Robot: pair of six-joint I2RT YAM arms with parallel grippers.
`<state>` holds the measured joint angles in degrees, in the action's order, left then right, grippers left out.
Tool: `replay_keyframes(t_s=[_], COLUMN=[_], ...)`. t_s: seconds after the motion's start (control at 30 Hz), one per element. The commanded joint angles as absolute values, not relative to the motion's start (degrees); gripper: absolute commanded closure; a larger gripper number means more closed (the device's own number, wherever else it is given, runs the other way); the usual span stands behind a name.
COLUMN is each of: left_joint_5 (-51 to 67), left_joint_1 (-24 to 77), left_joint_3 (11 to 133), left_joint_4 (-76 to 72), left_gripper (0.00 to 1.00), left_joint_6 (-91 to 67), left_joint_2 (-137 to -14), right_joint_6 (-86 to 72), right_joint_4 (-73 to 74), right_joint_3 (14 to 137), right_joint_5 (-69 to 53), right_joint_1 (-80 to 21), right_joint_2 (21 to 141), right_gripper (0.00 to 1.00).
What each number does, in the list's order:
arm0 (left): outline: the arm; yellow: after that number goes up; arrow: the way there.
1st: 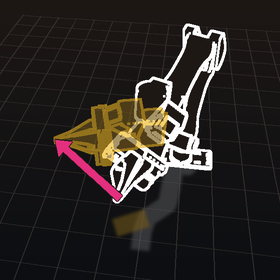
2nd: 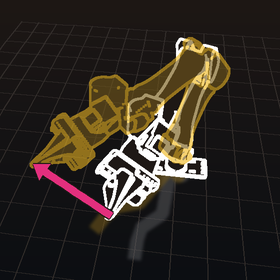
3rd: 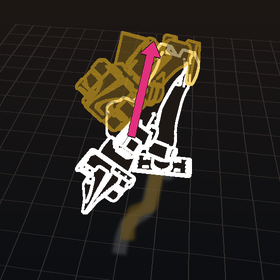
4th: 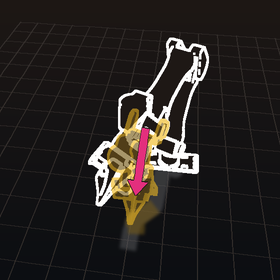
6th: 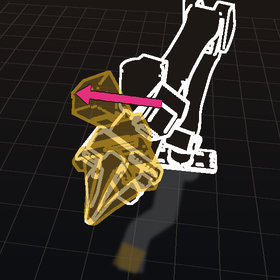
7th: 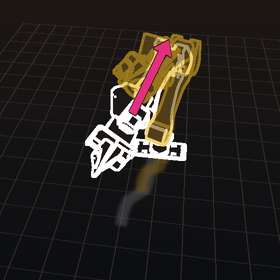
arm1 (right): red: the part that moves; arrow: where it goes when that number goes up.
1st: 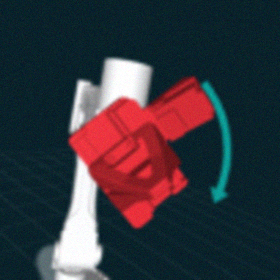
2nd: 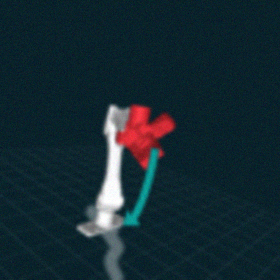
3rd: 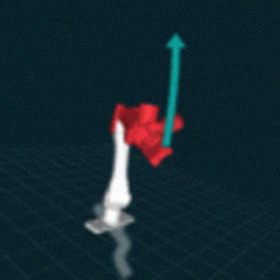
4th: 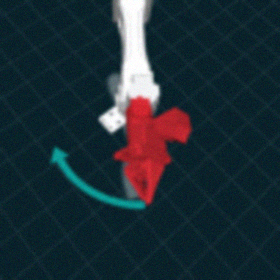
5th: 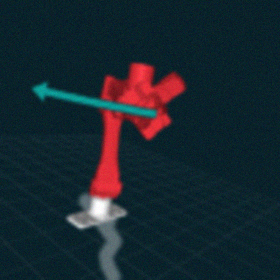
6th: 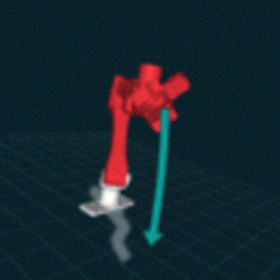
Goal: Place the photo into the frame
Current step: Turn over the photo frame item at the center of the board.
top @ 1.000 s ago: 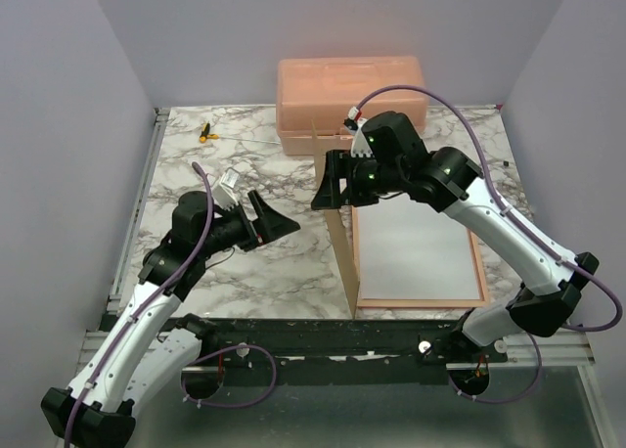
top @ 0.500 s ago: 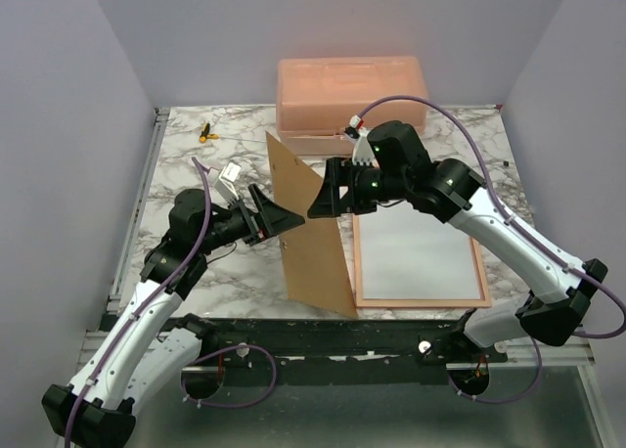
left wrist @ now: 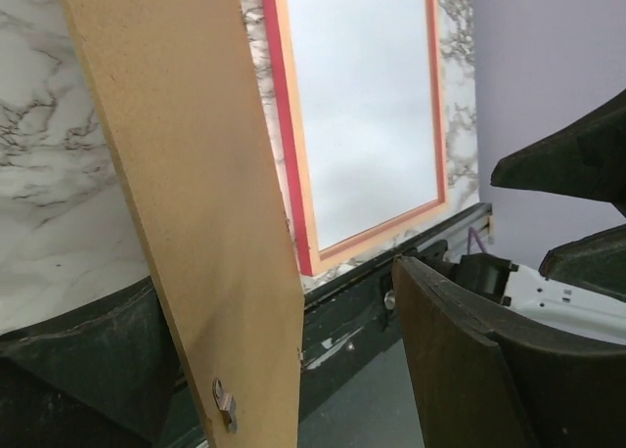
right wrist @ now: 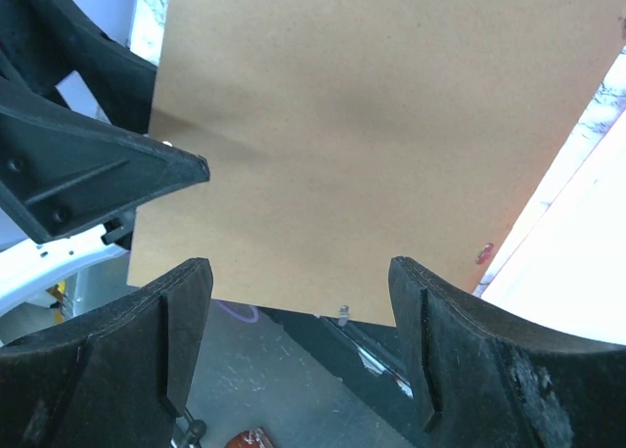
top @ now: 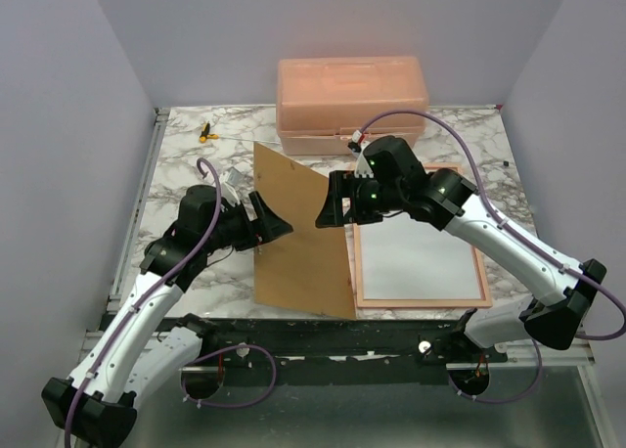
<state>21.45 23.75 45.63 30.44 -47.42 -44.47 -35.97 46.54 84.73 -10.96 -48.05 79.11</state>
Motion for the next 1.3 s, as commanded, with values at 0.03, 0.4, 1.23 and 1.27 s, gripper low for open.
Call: replay_keyframes(t_s=[0.03,0.4,1.23,1.27], left_joint_5=[19.60,20.05,3.27,3.57], left_joint_1=[23.91,23.91,23.68,23.69], left_joint_3=[49.88,47.82,53.38,53.77], left_joint_4=[33.35,32.04,41.95,41.68], left_gripper=[0.24,0.82,1.00,1.00], left_joint_6=[-41.31,-40.60,-47.63,-47.76], left_joint_2=[-47.80,-48.01,-26.76,-26.25], right_joint_6=[-35.54,-35.61,-36.00,-36.01], right_joint_4=[45.08,44.47,33.12,32.57], right_joint_3=[81.76,77.06,59.33,59.40], right_joint_5=[-8.69,-5.36,-4.90,-5.20], right_joint_1=[-48.40,-48.41,-37.35,-37.35], right_joint_2=[79.15,79.59,90.74,91.41], right_gripper=[0.20,0.20,0.13,0.14])
